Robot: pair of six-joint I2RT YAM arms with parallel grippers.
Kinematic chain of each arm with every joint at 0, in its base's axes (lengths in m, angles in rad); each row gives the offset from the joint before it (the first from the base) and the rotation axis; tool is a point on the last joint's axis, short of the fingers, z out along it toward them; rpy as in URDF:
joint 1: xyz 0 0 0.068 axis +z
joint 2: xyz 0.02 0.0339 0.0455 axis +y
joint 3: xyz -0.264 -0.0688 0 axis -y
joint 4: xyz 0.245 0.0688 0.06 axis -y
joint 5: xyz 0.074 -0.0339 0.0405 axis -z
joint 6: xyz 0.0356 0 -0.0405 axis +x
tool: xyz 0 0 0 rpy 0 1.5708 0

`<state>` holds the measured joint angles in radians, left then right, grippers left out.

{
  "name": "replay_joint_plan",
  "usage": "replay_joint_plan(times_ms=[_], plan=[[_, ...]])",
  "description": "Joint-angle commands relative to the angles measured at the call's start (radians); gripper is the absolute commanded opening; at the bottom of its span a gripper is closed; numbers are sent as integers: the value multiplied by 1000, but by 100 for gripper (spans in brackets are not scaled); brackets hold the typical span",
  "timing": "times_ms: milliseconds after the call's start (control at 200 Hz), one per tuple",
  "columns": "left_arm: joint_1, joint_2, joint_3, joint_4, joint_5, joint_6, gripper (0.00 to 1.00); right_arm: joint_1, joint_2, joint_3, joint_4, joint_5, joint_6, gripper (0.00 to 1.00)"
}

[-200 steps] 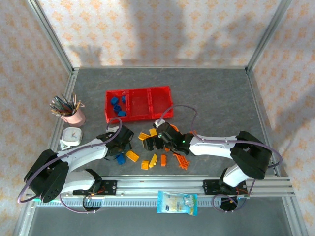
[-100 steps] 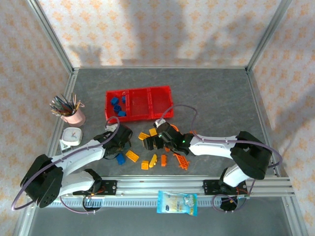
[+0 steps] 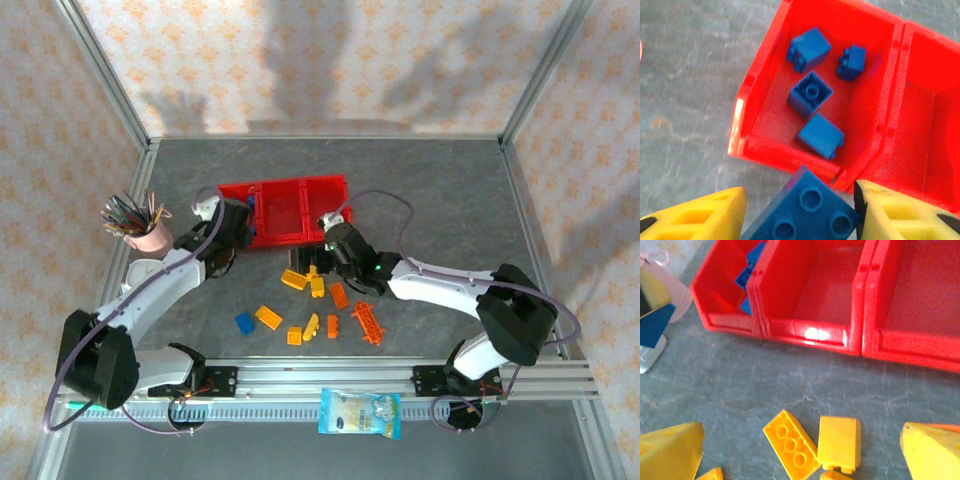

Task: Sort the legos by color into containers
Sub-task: Place the lego in the container.

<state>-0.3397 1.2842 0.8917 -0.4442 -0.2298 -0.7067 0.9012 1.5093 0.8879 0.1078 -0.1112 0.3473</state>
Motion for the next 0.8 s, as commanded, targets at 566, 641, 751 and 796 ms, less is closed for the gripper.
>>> replay_joint_plan(times_ms=[566, 641, 751, 796], plan=[[117, 412, 378, 45, -27, 210, 67, -19, 7, 75, 0, 17, -41, 100], [117, 392, 369, 39, -16, 213, 69, -20, 3, 77, -6, 10, -51, 100], [116, 358, 348, 22, 3, 207, 70, -19, 0, 80, -23, -5, -65, 100], [117, 337, 333, 17, 30, 203, 70, -21, -2, 79, -33, -13, -72, 100]])
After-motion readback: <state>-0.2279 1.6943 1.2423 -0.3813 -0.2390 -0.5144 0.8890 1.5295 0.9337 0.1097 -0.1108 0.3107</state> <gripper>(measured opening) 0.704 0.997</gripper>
